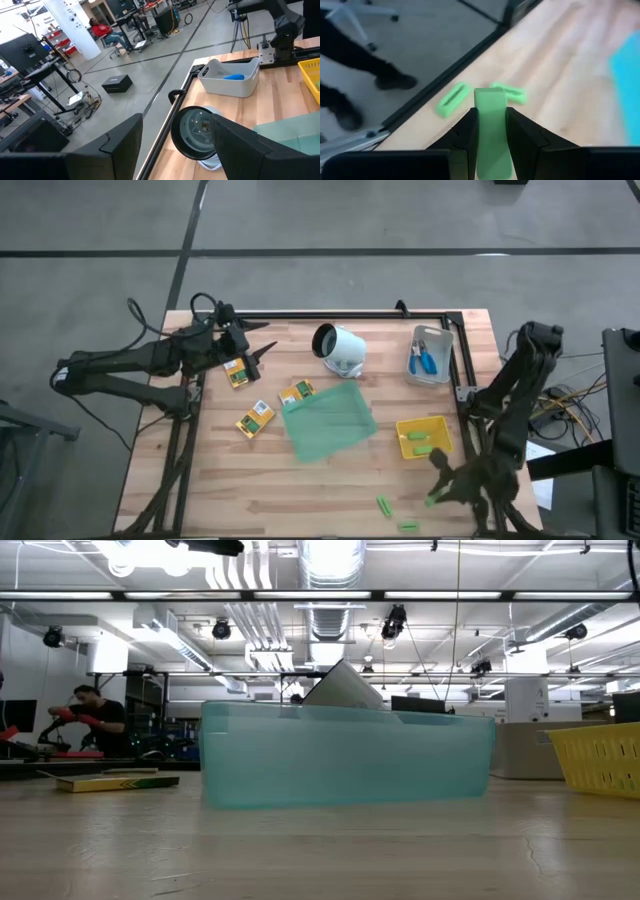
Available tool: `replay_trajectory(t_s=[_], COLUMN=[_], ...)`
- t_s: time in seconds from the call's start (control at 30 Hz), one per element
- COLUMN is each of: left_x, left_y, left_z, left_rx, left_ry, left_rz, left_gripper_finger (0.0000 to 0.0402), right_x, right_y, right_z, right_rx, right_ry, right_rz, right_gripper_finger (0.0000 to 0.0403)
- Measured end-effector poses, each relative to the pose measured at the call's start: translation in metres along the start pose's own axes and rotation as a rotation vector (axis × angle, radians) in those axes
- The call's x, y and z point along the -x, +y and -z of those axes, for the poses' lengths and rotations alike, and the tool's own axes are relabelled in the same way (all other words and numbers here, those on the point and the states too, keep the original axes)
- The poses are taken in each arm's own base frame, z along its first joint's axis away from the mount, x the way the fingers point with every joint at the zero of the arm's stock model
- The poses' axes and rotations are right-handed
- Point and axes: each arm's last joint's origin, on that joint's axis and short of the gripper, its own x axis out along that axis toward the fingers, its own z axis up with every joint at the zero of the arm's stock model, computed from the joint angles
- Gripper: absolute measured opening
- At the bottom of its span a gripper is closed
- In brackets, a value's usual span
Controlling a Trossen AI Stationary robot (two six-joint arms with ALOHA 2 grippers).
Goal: Pick & Place School Supplies
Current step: Put the green eraser into the yellow bin
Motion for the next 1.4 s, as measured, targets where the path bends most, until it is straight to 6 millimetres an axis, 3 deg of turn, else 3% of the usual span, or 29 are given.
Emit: replay_trajectory(t_s=[0.27,0.47,0.93,1.17,1.4], left_x=[0.0,0.0,0.0,0.0,0.0], left_y=[0.0,0.0,0.0,0.0,0.0], left_z=[0.001,0.001,0.001,0.001,0.001], left_rx=[-0.003,-0.003,-0.004,-0.003,-0.004], left_ry=[0.006,0.006,0.006,0.006,0.006], left_rz=[0.002,0.002,0.002,0.002,0.002], left_gripper_finger=[0.0236,0.0236,0.0236,0.0236,0.0236], right_x=[0.058,0.072,0.065,0.046,0.023], right_y=[-0.03,-0.047,-0.077,-0.087,-0.085], right_z=[-0.021,-0.011,0.009,0.025,0.044], right_rx=[-0.15,-0.218,-0.58,-0.657,-0.716], right_ry=[-0.077,0.027,0.161,0.291,0.337], right_rz=[0.079,0.198,0.464,0.545,0.539], right_gripper_finger=[0.0079,0.0079,0.008,0.008,0.008])
